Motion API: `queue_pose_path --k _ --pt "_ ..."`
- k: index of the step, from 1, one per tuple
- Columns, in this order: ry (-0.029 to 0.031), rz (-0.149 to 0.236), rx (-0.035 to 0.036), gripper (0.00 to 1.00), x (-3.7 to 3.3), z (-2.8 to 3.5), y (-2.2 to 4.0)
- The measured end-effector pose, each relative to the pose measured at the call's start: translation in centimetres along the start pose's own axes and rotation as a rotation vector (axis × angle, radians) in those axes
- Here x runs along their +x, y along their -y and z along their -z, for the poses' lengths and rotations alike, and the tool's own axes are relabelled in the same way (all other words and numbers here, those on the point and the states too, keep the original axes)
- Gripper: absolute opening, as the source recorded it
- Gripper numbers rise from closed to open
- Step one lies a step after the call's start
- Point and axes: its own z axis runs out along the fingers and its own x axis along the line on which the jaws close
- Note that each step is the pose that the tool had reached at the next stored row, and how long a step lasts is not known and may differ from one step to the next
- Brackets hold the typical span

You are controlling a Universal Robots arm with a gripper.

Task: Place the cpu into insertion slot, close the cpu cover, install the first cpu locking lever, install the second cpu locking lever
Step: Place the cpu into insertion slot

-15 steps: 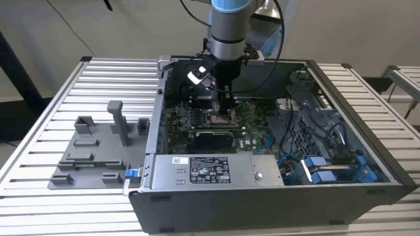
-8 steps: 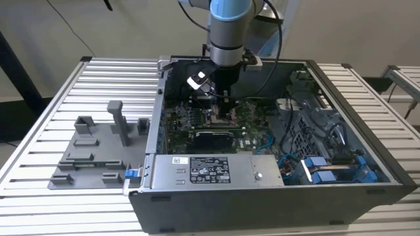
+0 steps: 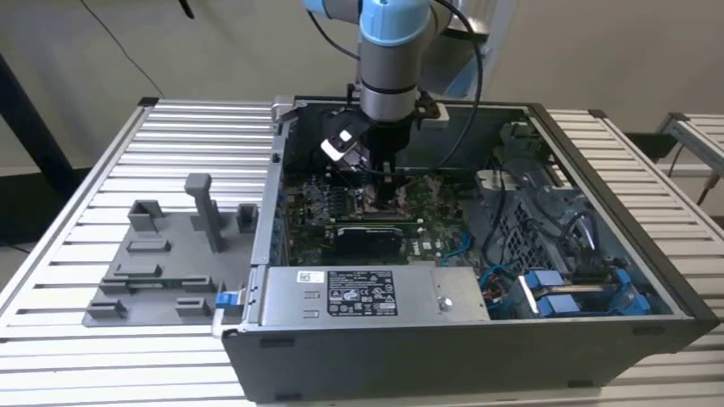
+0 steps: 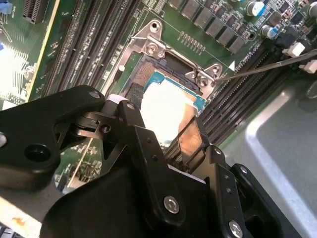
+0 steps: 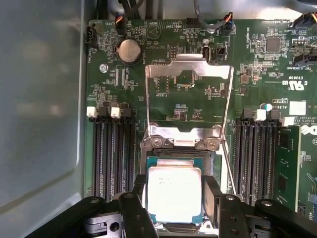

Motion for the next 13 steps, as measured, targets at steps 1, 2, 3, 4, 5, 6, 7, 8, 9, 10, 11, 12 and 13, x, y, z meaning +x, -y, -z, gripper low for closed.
queue_pose_path --k 1,2,3,4,5,6,7,8,9,10,11,12,13 --pt "0.0000 0.000 -0.0001 0.55 -0.02 -0.06 0.00" --pt "0.0001 0.000 0.0000 0.55 -0.04 -0.10 0.01" --pt "0.0001 0.000 0.0000 0.55 -0.05 -0.12 0.01" --pt "0.0001 0.000 0.0000 0.55 -0.10 -0.13 0.01" --pt "-0.0001 0.000 0.0004 0.55 -0.18 -0.13 0.00" --pt "-0.0001 0.000 0.0010 0.55 -0.24 -0.13 0.01" --pt "-0.0001 0.000 0.0012 0.55 -0.24 -0.13 0.01" --pt "0.0000 0.000 0.0013 0.55 -0.24 -0.13 0.01" --pt "0.0000 0.000 0.0013 0.55 -0.24 -0.13 0.01" --pt "0.0000 0.000 0.0013 0.55 -0.24 -0.13 0.01" --pt "0.0000 0.000 0.0013 0.55 -0.25 -0.13 0.01" --pt "-0.0001 0.000 0.0014 0.55 -0.26 -0.13 0.01" --pt "0.0001 0.000 0.0017 0.55 -0.31 -0.12 0.00"
